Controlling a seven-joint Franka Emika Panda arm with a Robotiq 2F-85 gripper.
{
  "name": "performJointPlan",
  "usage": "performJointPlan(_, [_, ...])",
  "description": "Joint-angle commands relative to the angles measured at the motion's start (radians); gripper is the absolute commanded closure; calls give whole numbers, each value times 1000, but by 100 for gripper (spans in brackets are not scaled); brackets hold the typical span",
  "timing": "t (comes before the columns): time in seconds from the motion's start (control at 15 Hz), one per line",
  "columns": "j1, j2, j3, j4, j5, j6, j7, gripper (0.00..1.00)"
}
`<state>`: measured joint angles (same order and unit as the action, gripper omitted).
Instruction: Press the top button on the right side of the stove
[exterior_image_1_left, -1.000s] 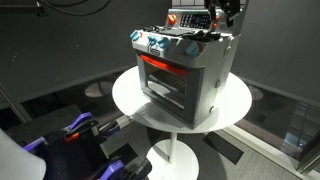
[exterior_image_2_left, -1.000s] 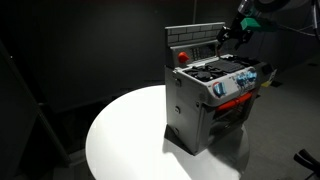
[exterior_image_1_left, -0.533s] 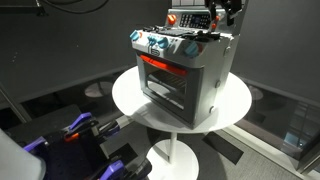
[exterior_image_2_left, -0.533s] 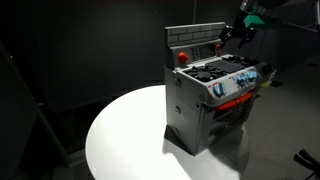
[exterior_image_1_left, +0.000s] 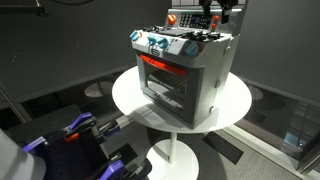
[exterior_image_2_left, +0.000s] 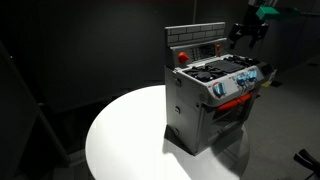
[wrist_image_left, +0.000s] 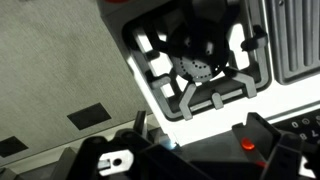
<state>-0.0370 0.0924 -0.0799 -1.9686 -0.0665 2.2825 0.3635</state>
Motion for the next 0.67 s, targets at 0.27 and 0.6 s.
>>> performJointPlan(0.27, [-15, -159, 3, -87, 32, -237, -189, 0])
performJointPlan(0.6, [-16, -277, 1, -174, 54, -318, -312, 0])
